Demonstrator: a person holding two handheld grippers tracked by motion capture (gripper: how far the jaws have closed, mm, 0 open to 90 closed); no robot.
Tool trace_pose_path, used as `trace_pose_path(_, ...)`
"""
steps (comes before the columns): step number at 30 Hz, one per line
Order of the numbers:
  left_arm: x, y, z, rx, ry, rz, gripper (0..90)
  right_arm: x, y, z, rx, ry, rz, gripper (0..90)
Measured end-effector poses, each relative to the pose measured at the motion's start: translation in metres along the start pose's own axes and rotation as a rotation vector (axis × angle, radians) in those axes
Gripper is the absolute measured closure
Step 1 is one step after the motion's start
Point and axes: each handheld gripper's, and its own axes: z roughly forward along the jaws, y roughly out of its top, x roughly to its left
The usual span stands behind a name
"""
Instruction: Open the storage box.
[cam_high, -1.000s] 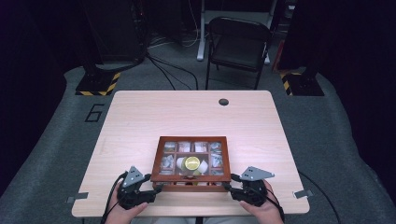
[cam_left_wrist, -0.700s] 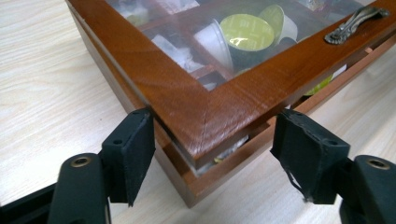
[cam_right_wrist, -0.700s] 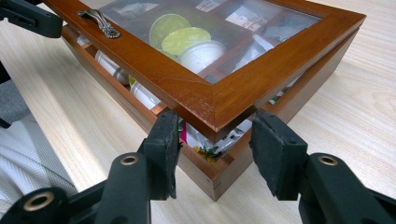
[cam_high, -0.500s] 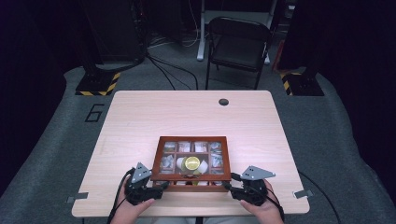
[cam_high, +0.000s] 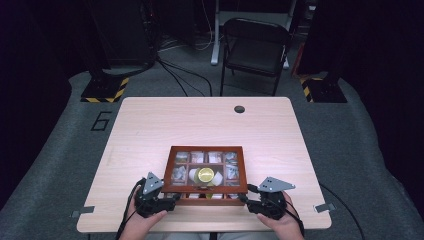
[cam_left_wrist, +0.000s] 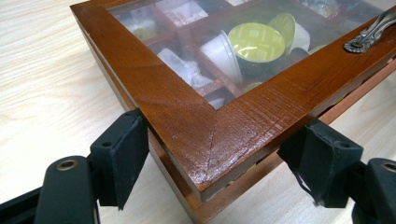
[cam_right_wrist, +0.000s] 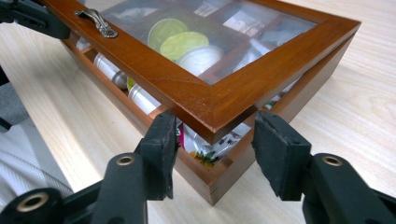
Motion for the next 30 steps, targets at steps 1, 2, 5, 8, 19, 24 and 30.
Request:
trace_pose_path(1, 0.001, 0.001, 0.0, -0.008, 0.001, -0.003, 24.0, 0.0, 0.0, 0.0, -0.005, -0.001, -0.003, 48.5)
trace_pose_path(2, 0.002, 0.003, -0.001, -0.013, -0.003, -0.008, 23.5, 0.0, 0.001, -0.001, -0.009, -0.003, 0.001, 48.0)
trace_pose_path(5, 0.002, 0.007, -0.004, -0.034, 0.009, -0.018, 23.4, -0.001, 0.006, -0.002, -0.025, -0.008, 0.003, 46.1)
trace_pose_path(8, 0.003, 0.009, -0.006, -0.037, 0.008, -0.027, 23.4, -0.001, 0.011, -0.002, -0.042, -0.015, 0.009, 44.5)
trace_pose_path(19, 0.008, 0.029, -0.013, -0.084, 0.026, -0.051, 23.0, -0.004, 0.029, -0.006, -0.082, -0.029, 0.033, 42.6)
trace_pose_path(24, 0.012, 0.036, -0.015, -0.11, 0.016, -0.073, 23.1, -0.007, 0.037, -0.007, -0.094, -0.029, 0.043, 42.1)
trace_pose_path(30, 0.017, 0.047, -0.017, -0.116, 0.013, -0.066, 23.1, -0.011, 0.05, -0.009, -0.102, -0.027, 0.042, 41.9)
